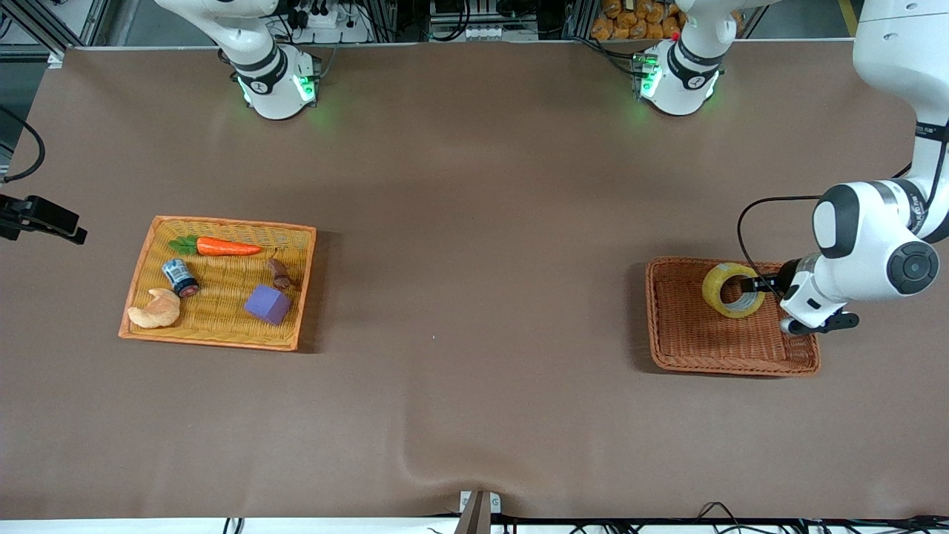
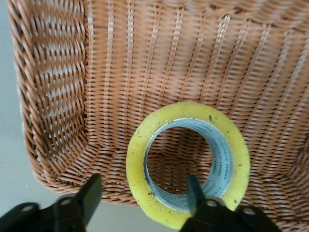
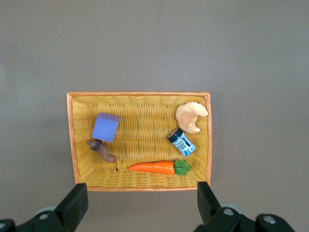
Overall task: Transfer tape with both arms
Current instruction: 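Lower the tape roll into the brown basket with the left gripper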
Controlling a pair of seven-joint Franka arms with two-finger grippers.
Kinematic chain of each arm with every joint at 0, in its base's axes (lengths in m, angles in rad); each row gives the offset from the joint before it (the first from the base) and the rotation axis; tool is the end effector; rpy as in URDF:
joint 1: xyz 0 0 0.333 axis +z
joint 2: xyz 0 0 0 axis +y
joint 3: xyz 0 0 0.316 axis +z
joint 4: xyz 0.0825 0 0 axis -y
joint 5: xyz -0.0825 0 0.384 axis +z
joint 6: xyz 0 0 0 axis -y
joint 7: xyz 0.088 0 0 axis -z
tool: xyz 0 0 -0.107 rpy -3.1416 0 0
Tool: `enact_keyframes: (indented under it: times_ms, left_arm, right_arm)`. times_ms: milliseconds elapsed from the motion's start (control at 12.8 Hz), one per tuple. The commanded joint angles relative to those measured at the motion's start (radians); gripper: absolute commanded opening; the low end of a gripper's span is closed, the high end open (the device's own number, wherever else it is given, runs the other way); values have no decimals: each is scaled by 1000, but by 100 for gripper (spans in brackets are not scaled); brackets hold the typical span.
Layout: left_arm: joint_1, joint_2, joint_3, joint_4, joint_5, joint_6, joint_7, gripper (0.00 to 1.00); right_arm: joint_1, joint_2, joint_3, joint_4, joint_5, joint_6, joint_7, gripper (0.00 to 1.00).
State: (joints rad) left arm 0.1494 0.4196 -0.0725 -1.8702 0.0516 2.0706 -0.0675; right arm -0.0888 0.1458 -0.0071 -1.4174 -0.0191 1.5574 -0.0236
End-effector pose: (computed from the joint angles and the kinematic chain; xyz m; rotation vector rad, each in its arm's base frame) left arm 0.6079 0.0516 0.2742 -3.1064 -0.1831 0.3402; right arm 0.5954 -0.0590 0.6116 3.1198 -0.1130 -0.0109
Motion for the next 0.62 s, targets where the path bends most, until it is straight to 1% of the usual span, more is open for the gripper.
enact_keyframes:
  times_ms: [0,156,390,545]
  left_arm:
    - [1,-28,-32,37,8,-10,-37,100]
    - [-1,-30,-73,83,8,-18,-95,100]
    - [-1,-33,-150,118,17,-20,-214,100]
    - [-2,-53,-187,147,17,-20,-236,100]
  right_arm:
    - [-20,5,12,20,5,-8,-6,100]
    - [-20,6,12,20,5,-8,-6,100]
    - [-20,6,13,20,5,-8,-6,100]
    - [-20,5,12,20,5,-8,-6,100]
